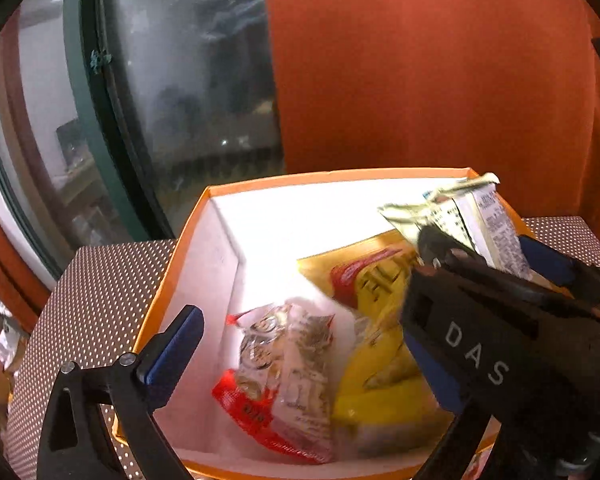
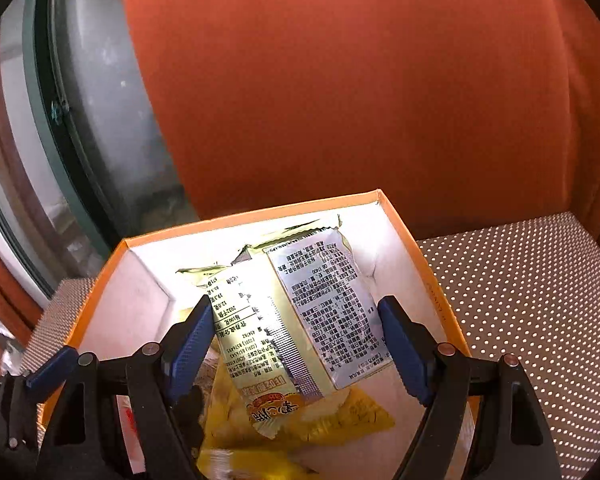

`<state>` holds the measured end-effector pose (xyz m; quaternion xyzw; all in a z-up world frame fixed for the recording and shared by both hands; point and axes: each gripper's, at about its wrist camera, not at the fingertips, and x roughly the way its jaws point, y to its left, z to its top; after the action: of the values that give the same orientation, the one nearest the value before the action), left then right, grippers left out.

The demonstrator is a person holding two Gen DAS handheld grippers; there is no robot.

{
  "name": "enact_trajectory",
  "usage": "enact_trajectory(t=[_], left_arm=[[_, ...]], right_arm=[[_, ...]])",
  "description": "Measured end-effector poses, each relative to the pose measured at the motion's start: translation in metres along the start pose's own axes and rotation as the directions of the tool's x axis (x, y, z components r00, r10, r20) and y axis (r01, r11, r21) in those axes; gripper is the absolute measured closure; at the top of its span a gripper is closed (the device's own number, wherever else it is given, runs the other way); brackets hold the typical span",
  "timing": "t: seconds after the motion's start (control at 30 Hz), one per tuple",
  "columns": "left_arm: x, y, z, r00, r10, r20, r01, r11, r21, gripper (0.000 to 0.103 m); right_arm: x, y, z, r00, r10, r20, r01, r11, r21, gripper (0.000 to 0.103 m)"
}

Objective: Organize snacks
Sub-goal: 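Lower both packets into the orange box and open both tools, then raise both tools out of the box back toward the table snacks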

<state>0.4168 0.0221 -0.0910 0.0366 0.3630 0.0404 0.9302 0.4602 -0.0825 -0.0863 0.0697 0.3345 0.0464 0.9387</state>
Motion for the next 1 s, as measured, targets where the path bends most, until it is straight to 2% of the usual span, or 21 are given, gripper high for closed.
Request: enact_trajectory(t=[0.13, 0.3, 0.43, 0.67, 1.0], left_arm=[[0.001, 0.005, -0.005, 1.0, -0.023, -0.013, 0.023, 1.0, -0.02, 0.002], [-0.006, 0.01, -0.011, 0.999, -0.047, -0.027, 0.047, 0.998, -0.031, 0.002], [-0.009, 0.014, -0.011, 0.998, -0.054, -0.028, 0.053, 0.998, -0.032, 0.002], [-0.028, 0.016, -0.011, 0.997, -0.072, -0.007, 0.072, 0.996, -0.043, 0.002], [-0.074, 0.012, -0.007, 0.995, -0.089, 0.05, 0.091, 0.994, -0.053, 0.002]], right_arm=[[0.009, 0.015, -0.004, 0.997, -0.022, -0.068, 0.018, 0.998, -0.053, 0.02], [0.004, 0.008, -0.016, 0.993, -0.043, -0.106, 0.036, 0.997, -0.067, 0.017], [-0.004, 0.01, -0.019, 0.993, -0.068, -0.093, 0.061, 0.995, -0.083, 0.014], [-0.028, 0.013, -0.019, 0.994, -0.078, -0.07, 0.071, 0.993, -0.099, 0.013], [-0.079, 0.018, -0.014, 0.997, -0.07, -0.028, 0.066, 0.99, -0.121, 0.013]])
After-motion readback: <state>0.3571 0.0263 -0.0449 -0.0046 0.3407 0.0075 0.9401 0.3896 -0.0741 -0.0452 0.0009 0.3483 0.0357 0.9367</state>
